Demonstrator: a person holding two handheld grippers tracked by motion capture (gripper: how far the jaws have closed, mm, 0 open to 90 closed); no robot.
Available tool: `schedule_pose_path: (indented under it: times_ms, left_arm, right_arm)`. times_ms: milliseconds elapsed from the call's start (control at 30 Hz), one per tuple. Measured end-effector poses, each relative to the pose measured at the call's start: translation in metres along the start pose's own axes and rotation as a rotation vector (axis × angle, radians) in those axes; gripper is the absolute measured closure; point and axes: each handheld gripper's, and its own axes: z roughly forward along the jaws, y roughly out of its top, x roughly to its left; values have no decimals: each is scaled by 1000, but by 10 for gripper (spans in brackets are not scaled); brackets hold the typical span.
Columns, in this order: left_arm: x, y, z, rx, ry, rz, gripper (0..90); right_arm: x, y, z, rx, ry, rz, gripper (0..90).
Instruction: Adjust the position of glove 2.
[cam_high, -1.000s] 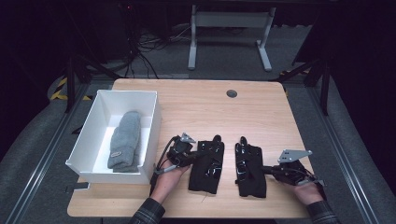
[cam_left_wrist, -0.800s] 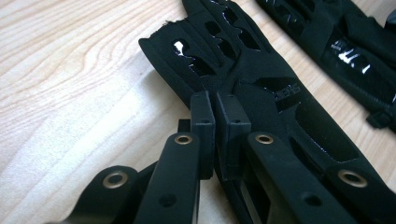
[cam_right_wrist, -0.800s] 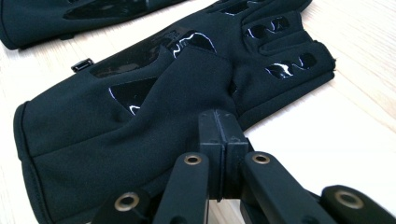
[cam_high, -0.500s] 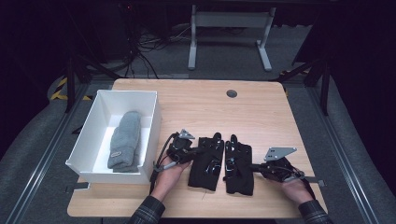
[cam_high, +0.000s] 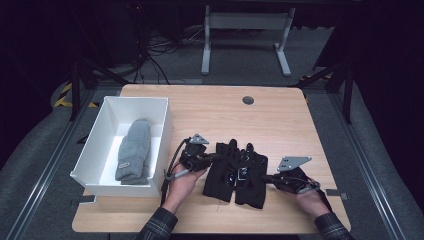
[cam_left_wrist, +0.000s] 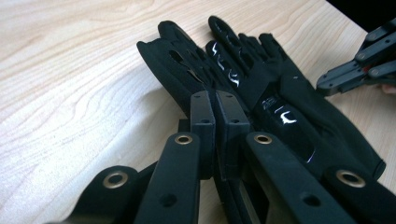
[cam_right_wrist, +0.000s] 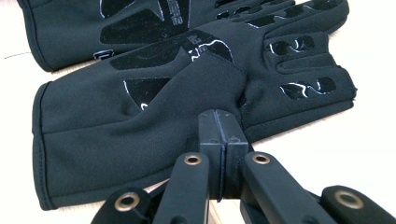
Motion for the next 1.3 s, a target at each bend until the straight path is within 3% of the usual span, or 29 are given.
schedule_pose_path:
  times_ms: [167,833,1300]
  left_arm:
    - [0,3,-3,-23,-22,-19,875]
    - [-6,18,-9,-58,-60,1,876]
    - [-24,23,15,-23,-113,27,876]
  right_arm:
    - [-2,3,2,-6,9,8,900]
    - [7,26,29,-3,39,-32,900]
    - [16,37,42,-9,62,-51,900]
